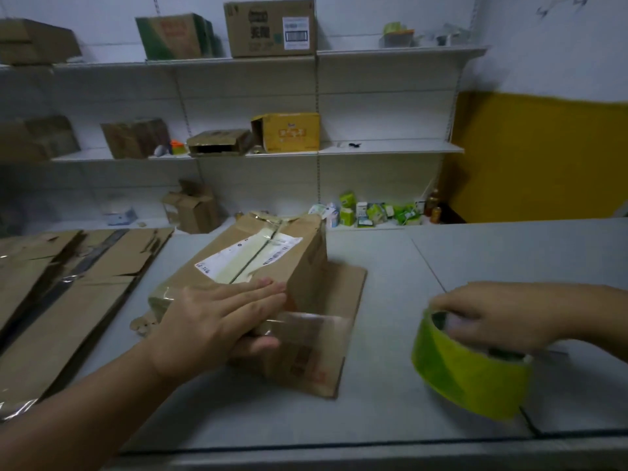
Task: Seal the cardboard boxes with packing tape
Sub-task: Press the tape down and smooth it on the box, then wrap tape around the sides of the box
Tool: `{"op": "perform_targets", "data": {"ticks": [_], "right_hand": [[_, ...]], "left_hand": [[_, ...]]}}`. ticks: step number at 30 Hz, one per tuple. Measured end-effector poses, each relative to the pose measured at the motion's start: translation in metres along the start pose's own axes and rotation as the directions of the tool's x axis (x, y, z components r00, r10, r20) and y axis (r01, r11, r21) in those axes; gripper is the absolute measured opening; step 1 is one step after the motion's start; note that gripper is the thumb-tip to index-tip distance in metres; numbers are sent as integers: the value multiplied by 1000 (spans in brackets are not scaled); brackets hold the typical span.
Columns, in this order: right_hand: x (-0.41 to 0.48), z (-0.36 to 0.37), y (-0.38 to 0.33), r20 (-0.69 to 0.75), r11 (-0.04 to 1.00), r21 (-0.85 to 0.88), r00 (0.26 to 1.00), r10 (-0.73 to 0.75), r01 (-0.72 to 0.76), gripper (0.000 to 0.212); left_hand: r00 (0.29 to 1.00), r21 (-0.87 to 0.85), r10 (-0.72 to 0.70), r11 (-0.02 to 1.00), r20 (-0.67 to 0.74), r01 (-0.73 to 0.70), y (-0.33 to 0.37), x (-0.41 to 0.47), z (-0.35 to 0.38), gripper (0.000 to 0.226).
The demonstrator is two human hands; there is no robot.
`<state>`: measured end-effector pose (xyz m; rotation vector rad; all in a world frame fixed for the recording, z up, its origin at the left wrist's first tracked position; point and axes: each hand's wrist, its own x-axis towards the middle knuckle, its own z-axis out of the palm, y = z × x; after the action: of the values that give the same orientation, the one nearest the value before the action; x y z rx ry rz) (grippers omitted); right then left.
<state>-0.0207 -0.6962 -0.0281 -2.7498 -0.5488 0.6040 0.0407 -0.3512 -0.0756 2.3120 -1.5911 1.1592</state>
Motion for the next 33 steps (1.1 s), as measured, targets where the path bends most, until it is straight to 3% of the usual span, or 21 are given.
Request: {"op": "perform_targets", "data": {"ticks": [3,5,7,11,13,16,21,25,28,31,33], "right_hand": [[-12,15,16,-4,950,-172,965,264,-261,22],[-10,24,7,3,927,-248,956,292,-283,28],[-6,35,0,-85,906,-286,950,300,-311,33],[-12,41,8,-370,930,-144,890,266,-337,49],[-20,43,27,-480,944,-33,834,273,-328,42],[-32,53,59,-558,912,-78,776,294,-402,21],[-38,62,80,-558,949,-116,810,183,-294,13],[-33,62,71,-507,944,-162,845,171,-289,13],[-29,46,48,-568,955,32,781,261,-296,17],[-24,26,-11,-634,960,268,735,238,-80,20],[-15,27,-58,-635,893,439,736,234,95,27]], "left_hand": [[999,11,-32,999,9,32,-10,-4,7,42],[998,9,-66,998,21,66,-15,-1,12,45],[995,11,-86,996,42,86,-18,1,14,48],[987,18,-100,995,123,99,-15,1,11,48],[974,91,-130,989,187,114,-15,1,8,49],[955,173,-195,972,222,158,-12,-2,3,49],[960,67,-273,961,52,270,11,-8,5,45],[835,-120,-551,829,-11,546,30,-10,7,47],[794,-215,-602,767,88,605,32,-10,1,47],[804,-207,-563,777,194,594,19,-3,-8,47],[809,-195,-510,796,293,572,6,4,-13,48]]}}
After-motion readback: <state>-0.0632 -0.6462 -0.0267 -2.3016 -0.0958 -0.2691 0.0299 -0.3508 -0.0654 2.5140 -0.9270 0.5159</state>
